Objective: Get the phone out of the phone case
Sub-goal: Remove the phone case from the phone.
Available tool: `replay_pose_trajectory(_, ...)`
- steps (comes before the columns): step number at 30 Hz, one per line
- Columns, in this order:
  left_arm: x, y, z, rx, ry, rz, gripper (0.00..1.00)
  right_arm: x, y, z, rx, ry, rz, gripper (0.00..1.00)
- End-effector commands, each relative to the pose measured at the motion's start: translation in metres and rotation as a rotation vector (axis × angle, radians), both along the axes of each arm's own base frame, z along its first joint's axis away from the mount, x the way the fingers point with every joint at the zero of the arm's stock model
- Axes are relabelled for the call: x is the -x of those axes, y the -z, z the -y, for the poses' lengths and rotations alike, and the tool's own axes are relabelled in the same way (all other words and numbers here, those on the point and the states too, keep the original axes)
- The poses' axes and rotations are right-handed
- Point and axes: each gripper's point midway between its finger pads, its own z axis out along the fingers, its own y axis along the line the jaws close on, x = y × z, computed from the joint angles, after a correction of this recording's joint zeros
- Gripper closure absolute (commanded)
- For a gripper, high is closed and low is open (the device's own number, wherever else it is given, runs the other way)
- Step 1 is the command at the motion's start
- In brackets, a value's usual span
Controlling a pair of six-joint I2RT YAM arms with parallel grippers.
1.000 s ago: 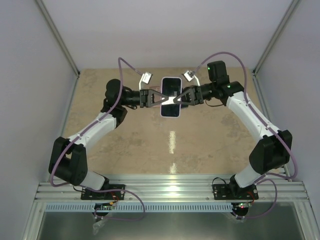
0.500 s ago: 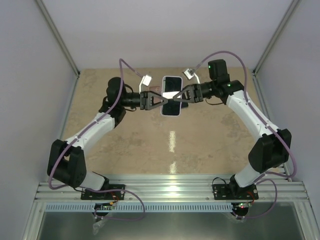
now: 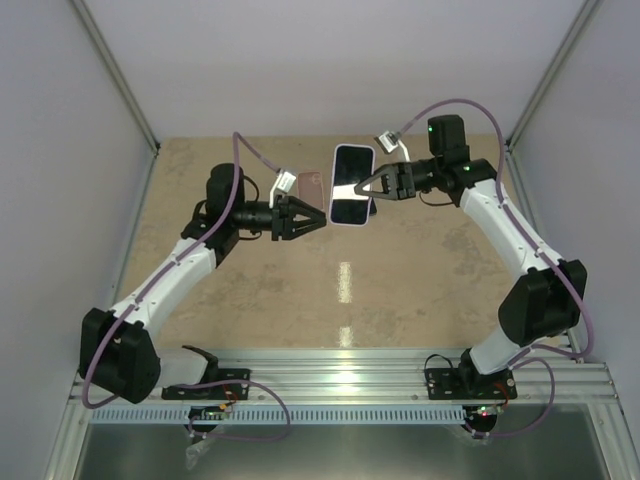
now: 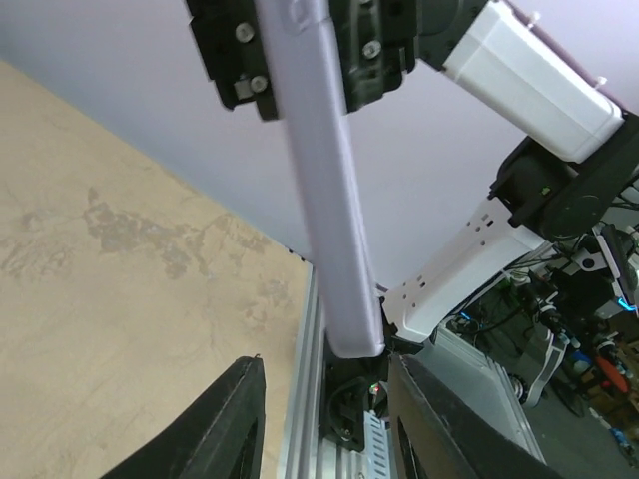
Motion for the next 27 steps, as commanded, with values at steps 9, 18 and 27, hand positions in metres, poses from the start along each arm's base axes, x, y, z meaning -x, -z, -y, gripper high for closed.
replay_pose_trajectory(9, 0.003, 0.006, 0.015, -0.009, 0.048, 0.009, 0.66, 0.019, -0.025, 0.004, -0.055, -0.052, 0.068, 1.00)
replay_pose_trajectory(18, 0.014, -0.004, 0.015, 0.042, 0.110, -0.006, 0.67, 0.021, -0.023, 0.005, -0.059, -0.059, 0.073, 0.99)
replay_pose_trajectory(27, 0.007, 0.002, 0.014, 0.038, 0.089, -0.013, 0.79, 0.026, -0.029, 0.006, -0.075, -0.080, 0.076, 1.00)
